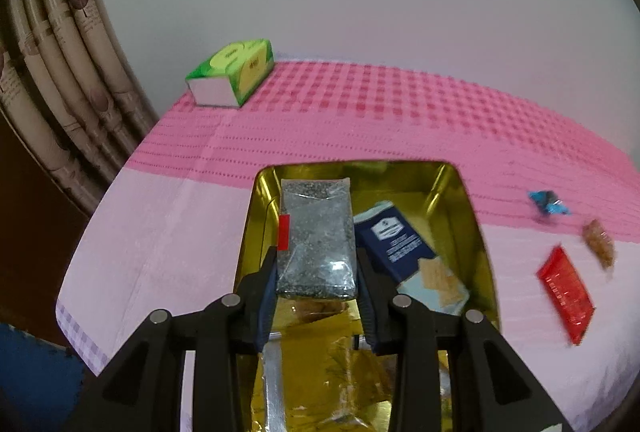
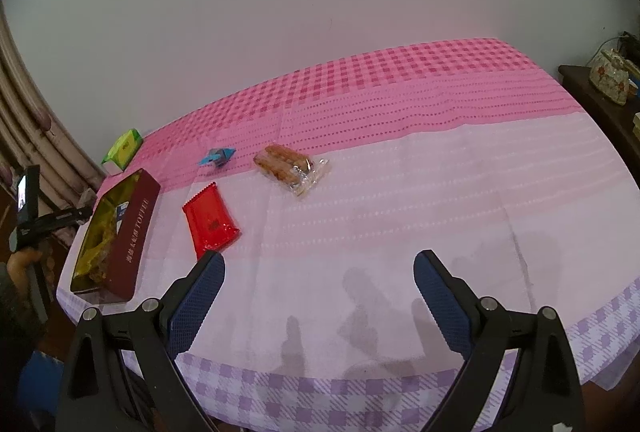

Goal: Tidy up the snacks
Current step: 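Carry the grey foil packet with the left gripper into the tin, then release the grey packet while the right gripper grasps the clear cookie bag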

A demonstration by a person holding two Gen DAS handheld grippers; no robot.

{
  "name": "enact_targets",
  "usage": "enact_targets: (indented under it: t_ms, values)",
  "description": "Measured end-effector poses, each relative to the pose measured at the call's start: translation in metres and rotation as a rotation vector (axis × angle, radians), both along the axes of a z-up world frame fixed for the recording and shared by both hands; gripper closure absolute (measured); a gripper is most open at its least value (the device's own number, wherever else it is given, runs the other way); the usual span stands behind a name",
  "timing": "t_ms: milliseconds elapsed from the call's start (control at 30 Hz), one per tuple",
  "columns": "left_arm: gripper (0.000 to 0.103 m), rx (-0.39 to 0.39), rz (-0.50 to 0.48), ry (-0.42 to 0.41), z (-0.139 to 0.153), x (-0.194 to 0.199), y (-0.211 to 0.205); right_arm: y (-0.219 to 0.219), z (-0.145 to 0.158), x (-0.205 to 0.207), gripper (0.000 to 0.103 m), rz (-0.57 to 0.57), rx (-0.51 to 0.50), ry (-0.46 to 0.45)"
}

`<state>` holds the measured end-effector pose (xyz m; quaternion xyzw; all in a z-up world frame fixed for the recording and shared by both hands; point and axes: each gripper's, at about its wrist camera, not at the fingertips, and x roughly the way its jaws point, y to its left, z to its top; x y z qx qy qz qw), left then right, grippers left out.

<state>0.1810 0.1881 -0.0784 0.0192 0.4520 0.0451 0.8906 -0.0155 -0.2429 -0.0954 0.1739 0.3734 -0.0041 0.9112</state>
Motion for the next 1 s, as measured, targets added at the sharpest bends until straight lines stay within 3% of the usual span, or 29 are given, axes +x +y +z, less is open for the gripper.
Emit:
enact_targets:
  t_ms: [633, 867, 1000]
  values:
    - [0.068, 0.050, 0.059, 0.068, -0.030, 0.017, 0.004, 0.001, -0.004, 0.003, 0.008, 0.008, -0.004, 0.014]
    - [0.067, 0.029, 0.079, 0.093, -0.037, 0.020, 0.009, 0.000, -0.005, 0.004, 0.008, 0.013, -0.005, 0.018]
    - [0.053, 0.001, 0.094, 0.069, -0.035, 0.016, 0.011, 0.001, -0.005, 0.005, 0.008, 0.015, -0.007, 0.019]
